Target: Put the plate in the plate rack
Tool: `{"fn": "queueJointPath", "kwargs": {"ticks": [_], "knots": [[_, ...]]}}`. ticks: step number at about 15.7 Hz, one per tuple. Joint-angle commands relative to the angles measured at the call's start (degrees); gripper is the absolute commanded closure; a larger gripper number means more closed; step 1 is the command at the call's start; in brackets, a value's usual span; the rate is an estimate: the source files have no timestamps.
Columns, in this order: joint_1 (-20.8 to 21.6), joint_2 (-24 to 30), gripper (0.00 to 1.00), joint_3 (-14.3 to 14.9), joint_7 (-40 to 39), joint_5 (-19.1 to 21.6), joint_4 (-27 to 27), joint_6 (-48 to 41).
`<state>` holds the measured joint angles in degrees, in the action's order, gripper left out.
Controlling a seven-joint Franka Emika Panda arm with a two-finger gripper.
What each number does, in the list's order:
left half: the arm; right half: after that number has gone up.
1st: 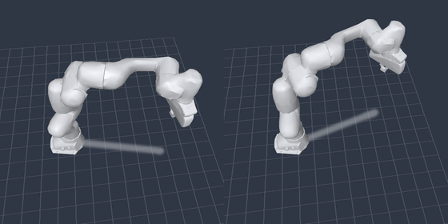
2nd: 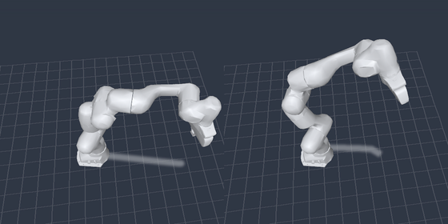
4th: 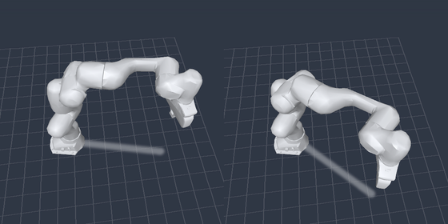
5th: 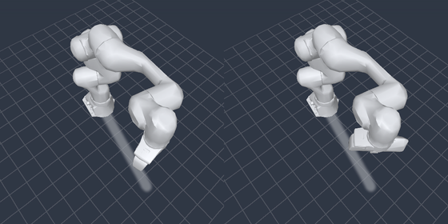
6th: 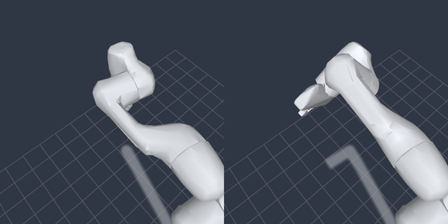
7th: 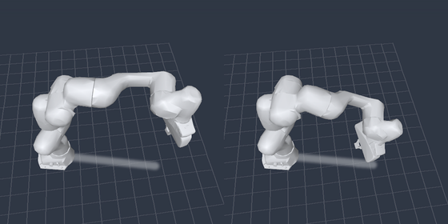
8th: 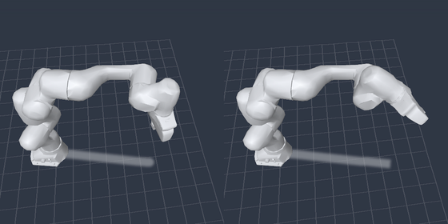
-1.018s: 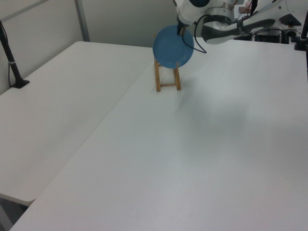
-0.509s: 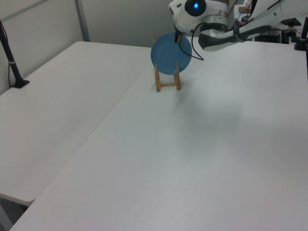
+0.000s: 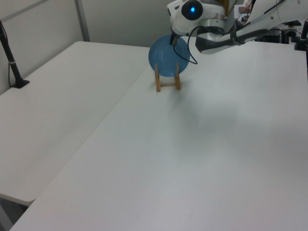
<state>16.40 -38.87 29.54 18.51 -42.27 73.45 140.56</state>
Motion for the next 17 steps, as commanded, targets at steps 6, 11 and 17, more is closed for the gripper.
{"fn": "queueJointPath", "kwargs": {"ticks": [6,11,17], "knots": [[0.0,7.0,0.0,-10.6,27.1,1.6,3.6,0.3],[-3.4,13.4,0.0,-23.6,28.0,14.0,10.2,-13.8],[-11.9,21.5,0.0,-33.1,-0.6,36.5,15.1,-33.3]]}}
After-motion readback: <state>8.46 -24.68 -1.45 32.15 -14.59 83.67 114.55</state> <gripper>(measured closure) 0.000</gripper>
